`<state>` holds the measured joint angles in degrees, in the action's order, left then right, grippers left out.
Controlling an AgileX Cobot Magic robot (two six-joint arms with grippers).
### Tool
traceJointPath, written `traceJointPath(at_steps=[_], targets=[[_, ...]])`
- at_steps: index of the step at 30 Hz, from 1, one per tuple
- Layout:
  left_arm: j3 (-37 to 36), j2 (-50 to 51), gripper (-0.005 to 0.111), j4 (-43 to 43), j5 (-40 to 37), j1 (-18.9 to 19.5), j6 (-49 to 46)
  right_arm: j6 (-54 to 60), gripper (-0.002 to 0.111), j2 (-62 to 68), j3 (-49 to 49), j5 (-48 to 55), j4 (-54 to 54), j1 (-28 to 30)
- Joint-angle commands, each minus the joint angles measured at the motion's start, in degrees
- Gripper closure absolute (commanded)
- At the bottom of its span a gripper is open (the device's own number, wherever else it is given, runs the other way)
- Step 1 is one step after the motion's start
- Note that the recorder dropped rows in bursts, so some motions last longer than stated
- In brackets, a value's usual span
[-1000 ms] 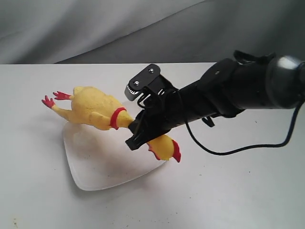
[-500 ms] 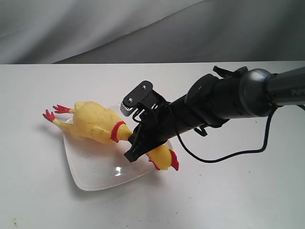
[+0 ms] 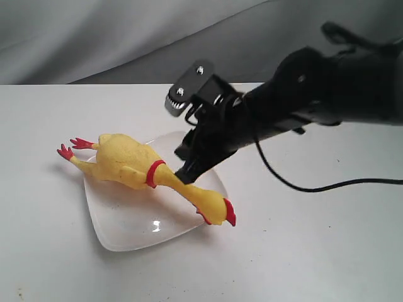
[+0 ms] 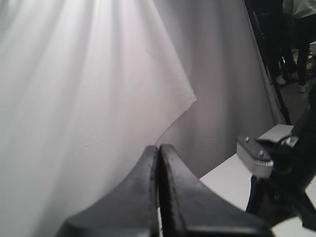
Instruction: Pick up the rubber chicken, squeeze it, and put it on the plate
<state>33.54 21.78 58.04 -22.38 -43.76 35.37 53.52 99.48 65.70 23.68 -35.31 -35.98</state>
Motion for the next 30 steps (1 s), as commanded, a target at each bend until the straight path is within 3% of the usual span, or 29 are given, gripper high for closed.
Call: traceJointPath(at_steps=[1, 8, 19, 30], targets=[[0.01, -0.19, 0.106, -0.57, -0.59, -0.20, 0.58, -5.98, 0.109, -12.59, 0.44, 3.93, 6.76, 0.01], [0.01, -0.19, 0.106, -0.57, -0.59, -0.20, 0.58, -5.98, 0.108, -31.27, -0.66, 4.19, 5.54, -0.07], [0.01, -0.19, 0.106, -0.57, -0.59, -0.20, 0.58, -5.98, 0.108, -60.64, -13.24, -2.44, 4.08, -0.07], [0.01, -0.19, 0.106, -0.57, -0.59, -0.20, 0.58, -5.98, 0.108, -76.02, -16.52, -2.48, 4.08, -0.07]])
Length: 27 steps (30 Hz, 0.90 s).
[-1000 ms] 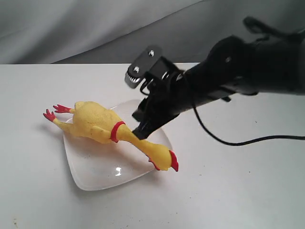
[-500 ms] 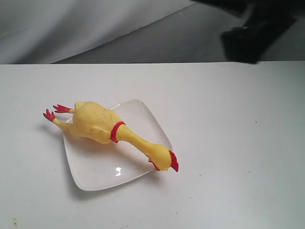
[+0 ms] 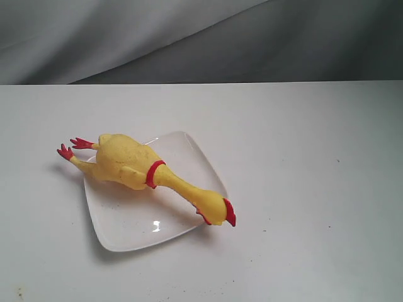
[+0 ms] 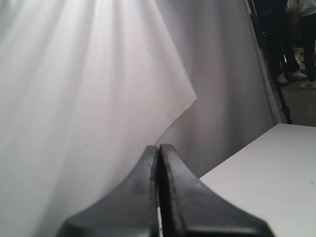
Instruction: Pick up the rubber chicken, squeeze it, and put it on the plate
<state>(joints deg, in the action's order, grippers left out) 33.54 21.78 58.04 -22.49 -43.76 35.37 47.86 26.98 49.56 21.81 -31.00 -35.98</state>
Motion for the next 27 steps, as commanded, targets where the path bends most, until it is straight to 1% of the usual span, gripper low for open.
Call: traceJointPath(at_steps=[1, 11, 13, 14, 15, 16, 19, 20, 21, 24, 27], targets=[[0.01, -0.19, 0.106, -0.57, -0.48, -0.20, 0.58, -0.32, 0.108, -4.44, -0.38, -0.61, -0.23, -0.07], [0.01, -0.19, 0.106, -0.57, -0.48, -0.20, 0.58, -0.32, 0.108, -10.02, -0.38, -1.48, -0.23, -0.07], [0.01, -0.19, 0.106, -0.57, -0.48, -0.20, 0.58, -6.63, 0.108, -11.52, -0.38, -1.80, 1.34, -0.07], [0.01, -0.19, 0.106, -0.57, -0.48, -0.20, 0.58, -16.25, 0.108, -12.39, -0.38, -2.10, 7.10, 0.71], [0.01, -0.19, 0.106, -0.57, -0.48, -0.20, 0.58, -20.11, 0.108, -12.67, -0.38, -1.86, 9.74, 1.44], [0.01, -0.19, 0.106, -0.57, -0.48, -0.20, 0.58, -28.27, 0.108, -12.67, -0.38, -0.59, 16.42, 4.42], [0.01, -0.19, 0.106, -0.57, -0.48, -0.20, 0.58, -35.76, 0.108, -12.67, -0.38, 3.20, 24.03, 11.20], [0.01, -0.19, 0.106, -0.57, -0.48, -0.20, 0.58, -37.56, 0.108, -12.67, -0.46, 5.64, 25.63, 14.79], [0.01, -0.19, 0.106, -0.57, -0.48, -0.20, 0.58, -38.35, 0.108, -12.67, -0.79, 7.32, 25.88, 18.27], [0.01, -0.19, 0.106, -0.57, -0.48, -0.20, 0.58, -40.60, 0.108, -12.88, -4.49, 6.76, 25.04, 26.65], [0.01, -0.19, 0.106, -0.57, -0.48, -0.20, 0.58, -41.15, 0.108, -13.48, -10.15, 5.54, 24.41, 31.07]])
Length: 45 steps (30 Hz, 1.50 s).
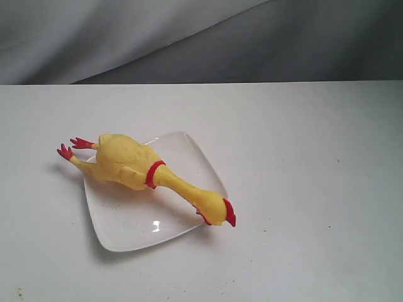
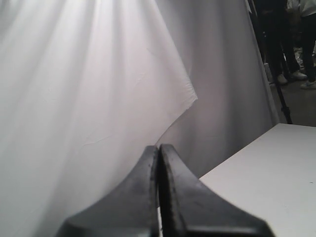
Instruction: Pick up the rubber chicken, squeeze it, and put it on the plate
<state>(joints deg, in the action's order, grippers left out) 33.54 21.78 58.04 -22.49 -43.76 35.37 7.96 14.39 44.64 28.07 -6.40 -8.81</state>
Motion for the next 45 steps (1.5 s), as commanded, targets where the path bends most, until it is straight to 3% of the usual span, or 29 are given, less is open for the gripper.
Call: traceJointPath(at_steps=[1, 10, 24, 30, 34, 45], targets=[[0.01, -0.19, 0.106, -0.57, -0.48, -0.20, 0.58, -1.91, 0.108, -1.63, -7.67, -2.59, -0.18, 5.06], [0.01, -0.19, 0.106, -0.57, -0.48, -0.20, 0.58, -7.01, 0.108, -7.70, -23.43, -15.04, 1.21, 9.50], [0.01, -0.19, 0.106, -0.57, -0.48, -0.20, 0.58, -7.96, 0.108, -14.39, -41.20, -15.56, 6.40, 10.14], [0.01, -0.19, 0.106, -0.57, -0.48, -0.20, 0.58, -7.96, 0.108, -14.39, -44.64, -14.93, 6.40, 12.45], [0.01, -0.19, 0.106, -0.57, -0.48, -0.20, 0.58, -7.57, 0.108, -14.39, -44.64, -8.40, 8.53, 12.78], [0.01, -0.19, 0.106, -0.57, -0.48, -0.20, 0.58, -7.96, 0.108, -14.39, -44.64, -8.51, 8.39, 12.78]])
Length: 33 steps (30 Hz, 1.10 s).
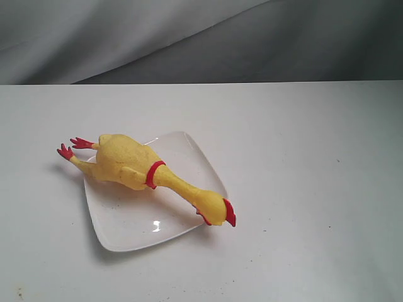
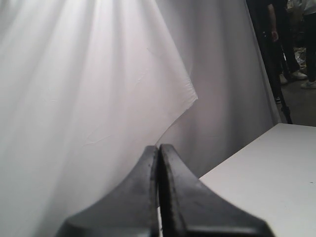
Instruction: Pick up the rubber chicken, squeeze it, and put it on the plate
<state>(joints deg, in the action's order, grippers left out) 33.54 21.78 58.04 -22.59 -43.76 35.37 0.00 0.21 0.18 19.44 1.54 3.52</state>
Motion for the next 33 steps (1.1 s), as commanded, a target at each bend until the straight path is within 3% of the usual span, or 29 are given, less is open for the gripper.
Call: traceJointPath(at_steps=[1, 20, 22, 26, 33], targets=[[0.01, -0.19, 0.106, -0.57, -0.38, -0.20, 0.58, 0.00, 0.108, -0.21, -0.18, 0.12, 0.45, 0.45], [0.01, -0.19, 0.106, -0.57, -0.38, -0.20, 0.58, 0.00, 0.108, -0.21, -0.18, 0.12, 0.45, 0.45], [0.01, -0.63, 0.106, -0.57, -0.02, 1.12, 0.58, 0.00, 0.108, -0.21, -0.18, 0.12, 0.45, 0.45], [0.01, -3.09, 0.106, -0.57, 1.76, 8.51, 0.58, 0.00, 0.108, -0.21, -0.18, 0.12, 0.45, 0.45], [0.01, -10.41, 0.106, -0.57, 1.86, 29.93, 0.58, 0.00, 0.108, -0.21, -0.18, 0.12, 0.45, 0.45]])
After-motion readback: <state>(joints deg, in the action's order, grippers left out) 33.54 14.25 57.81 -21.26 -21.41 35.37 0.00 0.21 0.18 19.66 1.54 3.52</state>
